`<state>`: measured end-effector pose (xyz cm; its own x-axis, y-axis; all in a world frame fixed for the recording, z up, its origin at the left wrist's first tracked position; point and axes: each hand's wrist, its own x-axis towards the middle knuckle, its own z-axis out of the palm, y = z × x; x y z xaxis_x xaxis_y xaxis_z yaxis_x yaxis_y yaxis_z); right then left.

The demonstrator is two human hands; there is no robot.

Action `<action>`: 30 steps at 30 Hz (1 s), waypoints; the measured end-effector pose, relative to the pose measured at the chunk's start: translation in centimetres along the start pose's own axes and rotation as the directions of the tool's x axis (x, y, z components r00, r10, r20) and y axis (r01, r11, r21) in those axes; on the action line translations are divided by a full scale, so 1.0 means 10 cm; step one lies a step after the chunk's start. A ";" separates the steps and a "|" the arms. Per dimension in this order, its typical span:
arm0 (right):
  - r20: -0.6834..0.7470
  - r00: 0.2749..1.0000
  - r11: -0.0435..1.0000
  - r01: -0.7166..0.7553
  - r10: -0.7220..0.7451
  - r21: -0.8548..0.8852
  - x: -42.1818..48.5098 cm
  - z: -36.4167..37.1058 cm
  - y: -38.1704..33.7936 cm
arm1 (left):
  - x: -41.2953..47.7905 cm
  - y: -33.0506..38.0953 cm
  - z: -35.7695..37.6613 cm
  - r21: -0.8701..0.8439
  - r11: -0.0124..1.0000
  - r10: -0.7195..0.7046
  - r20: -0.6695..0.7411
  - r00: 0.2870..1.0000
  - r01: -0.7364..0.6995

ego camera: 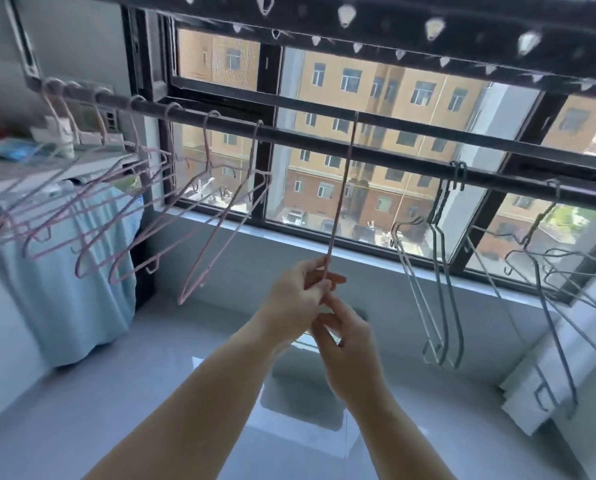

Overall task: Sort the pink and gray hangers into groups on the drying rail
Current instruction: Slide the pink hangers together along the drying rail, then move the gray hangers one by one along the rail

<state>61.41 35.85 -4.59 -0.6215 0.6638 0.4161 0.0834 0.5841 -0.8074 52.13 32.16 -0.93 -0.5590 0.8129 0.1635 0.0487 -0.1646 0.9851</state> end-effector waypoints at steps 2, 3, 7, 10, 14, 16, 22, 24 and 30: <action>0.034 0.999 1.000 0.003 -0.004 0.011 0.03 0.10 -0.07 | -0.01 0.02 -0.14 0.007 1.000 -0.013 -0.012 1.000 0.013; 0.052 0.999 1.000 0.006 -0.007 0.015 0.04 0.16 -0.10 | -0.02 0.03 -0.22 0.013 1.000 -0.024 -0.016 1.000 0.024; 0.097 0.995 0.999 -0.001 -0.003 0.040 0.08 0.36 -0.17 | -0.05 0.03 -0.44 0.021 0.998 -0.060 -0.033 0.998 0.061; 0.114 0.993 0.999 -0.007 0.001 0.053 0.09 0.47 -0.20 | -0.05 0.02 -0.56 0.025 0.997 -0.072 -0.047 0.996 0.073; 0.138 0.990 0.996 -0.041 0.030 0.075 0.08 0.59 -0.23 | -0.07 -0.04 -0.68 0.057 0.995 -0.073 -0.068 0.995 0.077; 0.143 0.988 0.994 -0.064 0.051 0.088 0.06 0.62 -0.25 | -0.08 -0.06 -0.70 0.035 0.995 -0.089 -0.055 0.995 0.091; -0.070 0.997 0.988 -0.043 0.033 -0.148 -0.03 0.29 -0.28 | -0.06 -0.11 -0.70 0.201 0.977 -0.031 -0.175 0.984 0.067; -0.287 0.955 0.951 -0.020 -0.073 -0.308 -0.07 0.00 -0.28 | -0.07 -0.10 -0.63 0.455 0.890 0.110 -0.273 0.956 0.027; -0.520 0.853 0.563 -0.455 0.051 -0.690 -0.12 -0.69 -0.10 | -0.25 -0.12 0.05 0.677 0.614 0.471 0.096 0.877 -0.405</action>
<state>67.49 37.72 -1.39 -0.1205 0.8389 0.5307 0.8670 0.3494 -0.3553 53.90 30.56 -2.49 -0.3874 0.6890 0.6126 0.8168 -0.0517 0.5746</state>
